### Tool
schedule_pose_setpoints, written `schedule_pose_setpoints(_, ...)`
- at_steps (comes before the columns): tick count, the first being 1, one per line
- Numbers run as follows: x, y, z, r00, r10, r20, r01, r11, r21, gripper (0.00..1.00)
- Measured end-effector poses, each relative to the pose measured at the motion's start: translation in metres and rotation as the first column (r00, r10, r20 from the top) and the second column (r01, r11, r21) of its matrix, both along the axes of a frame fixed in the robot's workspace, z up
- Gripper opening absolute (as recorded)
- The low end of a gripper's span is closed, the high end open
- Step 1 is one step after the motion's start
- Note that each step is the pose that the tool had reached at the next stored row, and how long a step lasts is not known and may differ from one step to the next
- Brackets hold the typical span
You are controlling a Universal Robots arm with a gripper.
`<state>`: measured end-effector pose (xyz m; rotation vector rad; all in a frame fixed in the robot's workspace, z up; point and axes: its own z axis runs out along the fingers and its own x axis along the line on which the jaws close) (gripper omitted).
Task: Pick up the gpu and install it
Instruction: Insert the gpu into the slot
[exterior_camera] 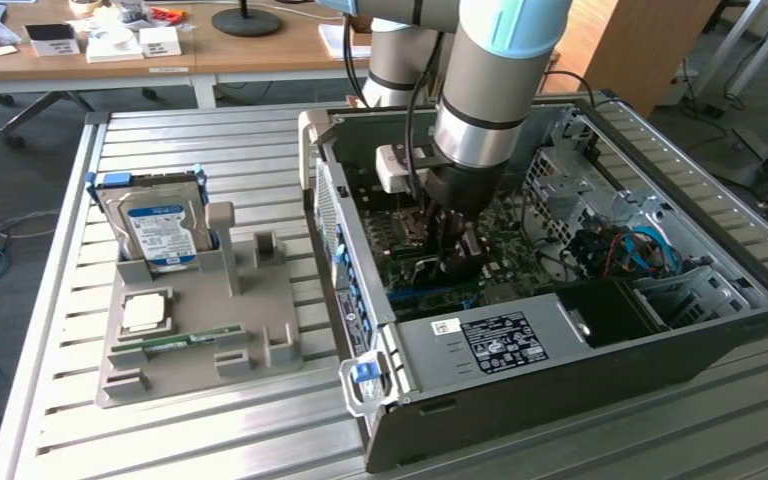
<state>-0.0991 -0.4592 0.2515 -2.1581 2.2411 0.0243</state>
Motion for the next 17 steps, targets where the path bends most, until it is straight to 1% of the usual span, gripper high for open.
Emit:
schedule_pose_setpoints(2, 0.0, 0.0, 0.0, 1.0, 0.0, 0.0, 0.0, 1.0, 0.0, 0.45)
schedule_pose_setpoints(3, 0.0, 0.0, 0.0, 1.0, 0.0, 0.0, 0.0, 1.0, 0.0, 0.44)
schedule_pose_setpoints(4, 0.0, 0.0, 0.0, 1.0, 0.0, -0.0001, 0.0, 1.0, -0.0001, 0.38)
schedule_pose_setpoints(6, 0.0, 0.0, 0.0001, 1.0, 0.0, 0.0, 0.0, 1.0, -0.0004, 0.38)
schedule_pose_setpoints(8, 0.0, 0.0, 0.0002, 1.0, 0.0, -0.0002, 0.0, 1.0, -0.0004, 0.27)
schedule_pose_setpoints(17, 0.0, 0.0, 0.0, 1.0, 0.0, 0.0, 0.0, 1.0, 0.0, 0.27)
